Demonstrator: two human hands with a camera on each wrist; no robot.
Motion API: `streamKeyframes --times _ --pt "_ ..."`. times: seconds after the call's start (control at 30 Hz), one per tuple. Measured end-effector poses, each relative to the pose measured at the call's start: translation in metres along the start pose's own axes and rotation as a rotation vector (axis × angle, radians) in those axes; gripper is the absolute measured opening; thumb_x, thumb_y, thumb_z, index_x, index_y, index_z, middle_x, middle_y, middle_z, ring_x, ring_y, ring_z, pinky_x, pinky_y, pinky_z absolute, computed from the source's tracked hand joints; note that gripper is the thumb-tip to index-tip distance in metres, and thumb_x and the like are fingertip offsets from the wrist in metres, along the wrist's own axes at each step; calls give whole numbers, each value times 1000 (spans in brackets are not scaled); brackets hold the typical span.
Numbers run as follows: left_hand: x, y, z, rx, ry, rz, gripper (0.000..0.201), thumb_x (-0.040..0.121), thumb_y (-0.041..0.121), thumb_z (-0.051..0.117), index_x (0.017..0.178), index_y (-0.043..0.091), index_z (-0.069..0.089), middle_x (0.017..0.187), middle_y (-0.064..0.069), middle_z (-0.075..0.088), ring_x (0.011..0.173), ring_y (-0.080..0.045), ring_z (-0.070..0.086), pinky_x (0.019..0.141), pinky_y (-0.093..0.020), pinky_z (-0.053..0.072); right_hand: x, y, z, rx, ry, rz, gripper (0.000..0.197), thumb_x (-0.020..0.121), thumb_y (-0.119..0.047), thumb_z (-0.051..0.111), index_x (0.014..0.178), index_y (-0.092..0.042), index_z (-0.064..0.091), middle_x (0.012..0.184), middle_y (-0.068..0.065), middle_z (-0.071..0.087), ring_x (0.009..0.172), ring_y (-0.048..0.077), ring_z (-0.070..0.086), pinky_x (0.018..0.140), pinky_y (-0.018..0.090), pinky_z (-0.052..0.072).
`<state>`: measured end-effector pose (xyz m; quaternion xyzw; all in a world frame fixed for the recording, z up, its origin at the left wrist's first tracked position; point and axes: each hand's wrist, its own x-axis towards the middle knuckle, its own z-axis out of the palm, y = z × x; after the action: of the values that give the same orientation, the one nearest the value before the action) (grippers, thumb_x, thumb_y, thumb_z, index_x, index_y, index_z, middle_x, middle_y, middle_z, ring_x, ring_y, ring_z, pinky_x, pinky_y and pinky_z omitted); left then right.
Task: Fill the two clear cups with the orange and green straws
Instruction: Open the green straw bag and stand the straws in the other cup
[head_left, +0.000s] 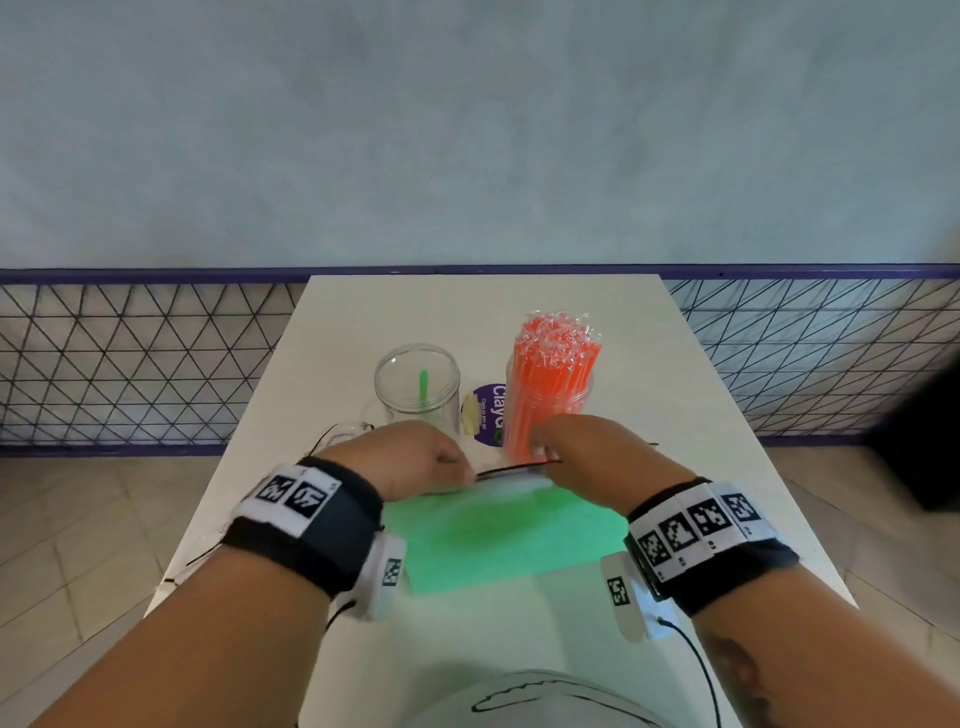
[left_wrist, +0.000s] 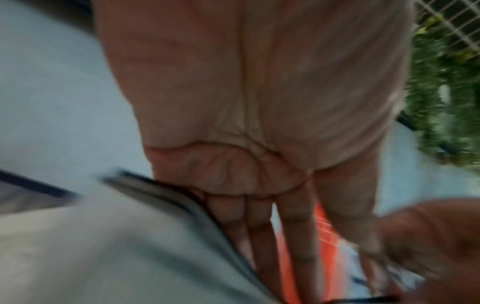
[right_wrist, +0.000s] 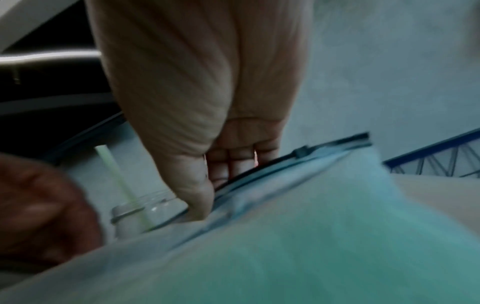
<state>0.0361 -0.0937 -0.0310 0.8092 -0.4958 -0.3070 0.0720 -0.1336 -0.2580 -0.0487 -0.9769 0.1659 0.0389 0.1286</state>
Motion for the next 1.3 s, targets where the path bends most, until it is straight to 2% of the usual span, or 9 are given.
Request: streamKeyframes --times 0.2,0.37,0.67,0.8,0.93,1.0,1.07,1.2,1.3 --pt "22 20 16 41 3 35 24 93 30 63 116 25 68 96 10 60 92 -11 54 76 -23 38 3 -11 14 -54 60 -124 18 92 -18 60 106 -24 70 102 1 70 92 22 66 79 33 53" --pt "23 12 17 -17 -15 -14 21 94 37 62 107 22 68 98 6 66 84 -10 55 71 -24 42 -2 -13 8 -20 54 -140 24 97 -14 50 107 -18 72 101 1 68 95 20 61 84 30 48" --pt "25 7 9 -460 -59 -95 10 92 24 67 83 26 70 82 10 67 82 -10 58 95 -31 46 -20 -7 -27 336 -377 -55 23 92 -10 52 89 -31 61 79 -13 63 64 2 62 70 24 47" --pt "26 14 7 -418 -36 -114 9 93 24 63 86 22 68 90 3 69 82 -12 60 89 -32 49 -21 -12 -24 334 -476 -23 34 87 -1 50 90 -31 66 64 -16 64 51 -1 52 60 19 45" --pt "22 19 10 -310 13 -62 11 99 22 53 90 22 60 84 10 66 61 10 63 63 -18 48 -20 -22 -17 88 -654 -3 55 85 -24 70 136 -32 50 107 -4 67 87 15 63 78 29 52" --pt "23 18 18 -245 91 9 16 98 15 51 84 23 54 83 8 60 73 0 70 65 -26 50 -20 -24 -10 -152 -638 43 85 72 -47 81 142 -28 37 124 1 61 107 25 61 88 36 51" --pt "24 16 22 -138 101 39 21 96 7 50 82 22 53 87 8 57 82 -8 69 63 -24 46 -21 -24 1 -288 -537 25 84 69 -46 83 135 -19 39 120 6 61 103 31 62 84 40 53" --pt "19 14 15 155 -80 41 25 96 18 56 113 30 70 126 6 60 114 -15 57 98 -31 46 -26 -26 14 -345 -435 66 56 82 -24 72 129 -12 44 116 10 56 96 30 64 67 36 47" --pt "15 9 17 235 -225 50 77 84 39 75 150 25 38 148 5 44 128 -16 50 107 -34 41 -24 -34 17 -325 -404 31 55 84 -32 70 131 -13 46 122 9 52 106 30 60 79 38 51"
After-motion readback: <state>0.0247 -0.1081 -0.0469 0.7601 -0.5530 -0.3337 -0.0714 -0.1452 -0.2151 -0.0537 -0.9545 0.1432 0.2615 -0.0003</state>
